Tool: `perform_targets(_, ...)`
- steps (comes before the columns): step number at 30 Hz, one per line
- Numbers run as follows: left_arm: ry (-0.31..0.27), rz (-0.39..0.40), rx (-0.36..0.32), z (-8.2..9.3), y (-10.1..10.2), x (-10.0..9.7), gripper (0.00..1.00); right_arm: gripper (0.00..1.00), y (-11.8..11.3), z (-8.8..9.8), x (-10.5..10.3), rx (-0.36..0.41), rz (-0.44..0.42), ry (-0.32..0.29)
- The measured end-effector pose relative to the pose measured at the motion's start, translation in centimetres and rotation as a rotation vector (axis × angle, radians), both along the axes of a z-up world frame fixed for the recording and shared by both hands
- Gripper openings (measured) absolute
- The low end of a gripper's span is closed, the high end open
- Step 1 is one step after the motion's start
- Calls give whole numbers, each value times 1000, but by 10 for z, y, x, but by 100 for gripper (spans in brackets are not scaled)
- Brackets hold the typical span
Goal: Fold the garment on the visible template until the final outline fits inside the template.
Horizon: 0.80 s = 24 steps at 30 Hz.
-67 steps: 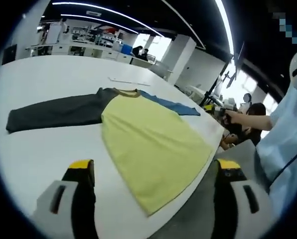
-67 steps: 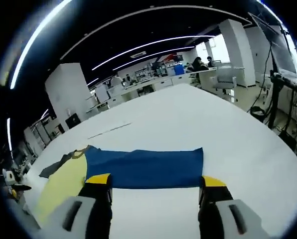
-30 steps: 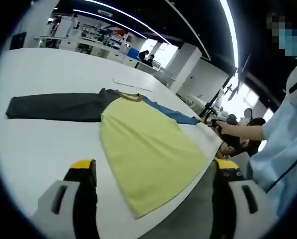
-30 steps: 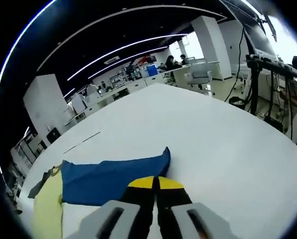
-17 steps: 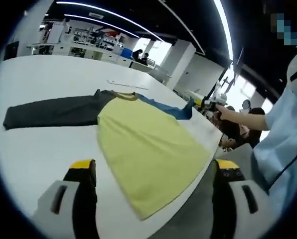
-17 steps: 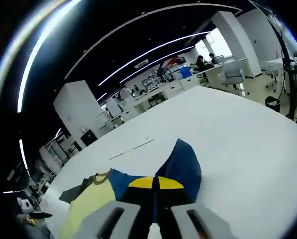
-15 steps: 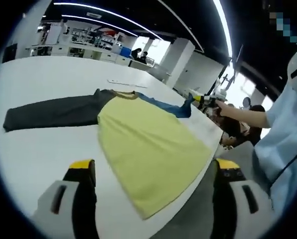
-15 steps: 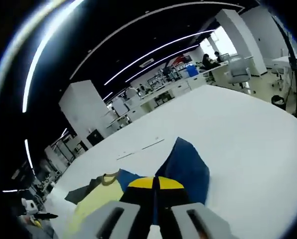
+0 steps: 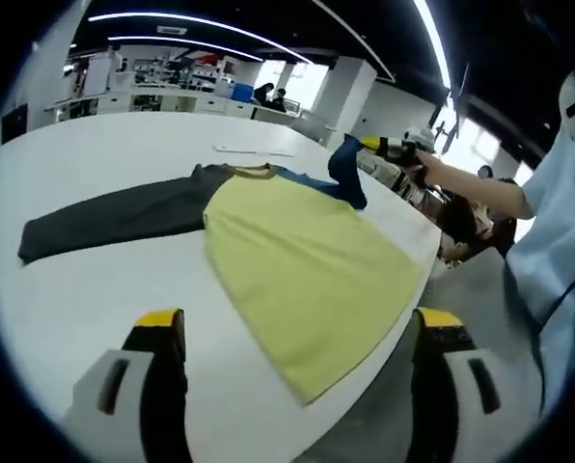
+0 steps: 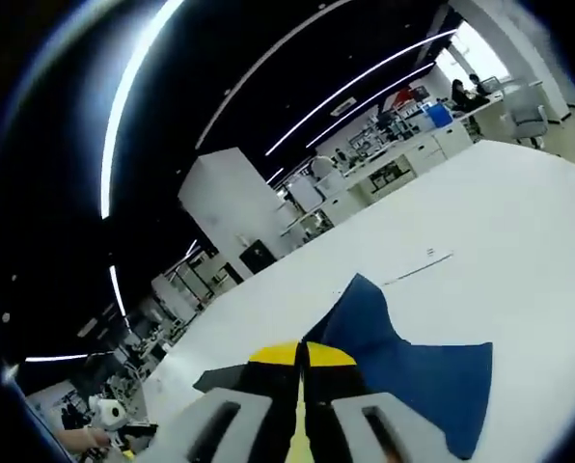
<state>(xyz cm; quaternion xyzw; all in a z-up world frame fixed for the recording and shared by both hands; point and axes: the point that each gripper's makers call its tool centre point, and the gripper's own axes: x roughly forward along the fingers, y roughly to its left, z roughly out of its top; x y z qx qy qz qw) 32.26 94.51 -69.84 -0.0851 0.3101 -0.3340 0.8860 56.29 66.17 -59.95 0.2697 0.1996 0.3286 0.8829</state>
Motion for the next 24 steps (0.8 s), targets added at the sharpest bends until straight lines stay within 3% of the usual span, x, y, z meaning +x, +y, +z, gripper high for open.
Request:
perform_targets(4, -4, 19, -6, 0, 4, -2, 94, 0, 37, 10, 1, 48, 62, -4)
perform_targets(9, 7, 33, -1, -3, 10, -7, 93, 0, 77, 13, 1, 2, 144, -53)
perform_targets(14, 11, 51, -8, -5, 14, -9, 93, 0, 110, 15, -1, 24, 207, -57)
perform_targets(20, 18, 59, -14, -8, 14, -10, 93, 0, 156, 2, -10, 1, 296, -61)
perform_targets(24, 23, 65, -17, -10, 15, -11, 92, 0, 177, -18, -7, -42, 310, -56)
